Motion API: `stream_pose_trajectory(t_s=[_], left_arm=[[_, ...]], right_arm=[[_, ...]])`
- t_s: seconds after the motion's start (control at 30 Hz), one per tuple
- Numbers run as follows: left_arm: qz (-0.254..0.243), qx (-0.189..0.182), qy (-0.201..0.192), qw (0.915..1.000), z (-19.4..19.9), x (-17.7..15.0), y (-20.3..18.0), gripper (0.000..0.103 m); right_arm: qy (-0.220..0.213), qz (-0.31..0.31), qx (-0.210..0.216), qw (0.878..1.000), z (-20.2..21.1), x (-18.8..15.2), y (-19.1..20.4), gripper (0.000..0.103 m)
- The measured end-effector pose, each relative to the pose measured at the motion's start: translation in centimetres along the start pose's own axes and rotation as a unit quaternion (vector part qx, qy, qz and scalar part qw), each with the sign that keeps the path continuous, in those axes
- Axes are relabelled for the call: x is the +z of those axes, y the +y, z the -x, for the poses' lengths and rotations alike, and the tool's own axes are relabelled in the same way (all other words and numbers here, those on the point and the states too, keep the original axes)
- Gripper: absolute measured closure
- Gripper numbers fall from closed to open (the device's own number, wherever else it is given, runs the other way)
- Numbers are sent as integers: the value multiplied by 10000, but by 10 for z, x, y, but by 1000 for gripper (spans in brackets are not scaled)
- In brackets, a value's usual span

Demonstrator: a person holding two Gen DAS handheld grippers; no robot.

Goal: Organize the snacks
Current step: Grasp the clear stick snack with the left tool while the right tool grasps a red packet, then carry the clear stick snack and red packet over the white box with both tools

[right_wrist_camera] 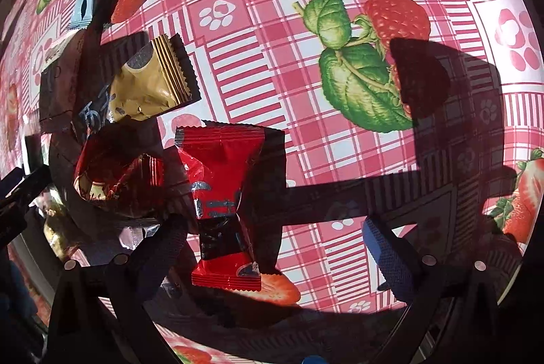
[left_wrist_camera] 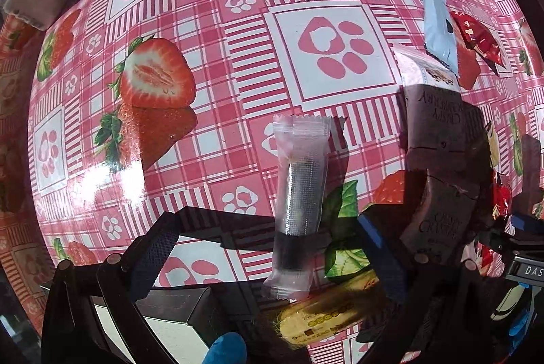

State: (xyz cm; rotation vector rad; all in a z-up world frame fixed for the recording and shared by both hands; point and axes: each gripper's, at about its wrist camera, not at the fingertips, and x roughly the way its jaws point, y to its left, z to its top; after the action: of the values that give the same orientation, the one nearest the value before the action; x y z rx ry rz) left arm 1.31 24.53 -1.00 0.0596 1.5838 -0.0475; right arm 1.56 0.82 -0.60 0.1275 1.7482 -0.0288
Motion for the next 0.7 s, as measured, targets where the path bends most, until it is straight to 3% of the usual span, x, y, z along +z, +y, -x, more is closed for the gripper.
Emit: stream_pose_trajectory(t_s=[0.23,0.3,0.37,0.47,0.53,0.7], left_arm=[[253,109,277,9992,-1,7,-9,1],[198,69,211,9996,3,2,-25,10],[50,-2,159,9999,11,1,-37,25],[-139,14,129,9998,20,2,-58,54],[-141,10,104,9998,24,1,-69,87],[-96,-169,-28,9998,39,-8,-82,87]], right_arm=[[65,31,-62,10000,-12,-15,-8,0],[80,90,-55,9999,-23,-15,-18,1],[-2,248,-121,9996,-29,-20,-20,10],[-161,506,-171,9984,-25,-25,-9,41],[-226,652,-120,9975,-19,-29,-6,81],[-287,641,359,9969,-5,-42,-12,81]])
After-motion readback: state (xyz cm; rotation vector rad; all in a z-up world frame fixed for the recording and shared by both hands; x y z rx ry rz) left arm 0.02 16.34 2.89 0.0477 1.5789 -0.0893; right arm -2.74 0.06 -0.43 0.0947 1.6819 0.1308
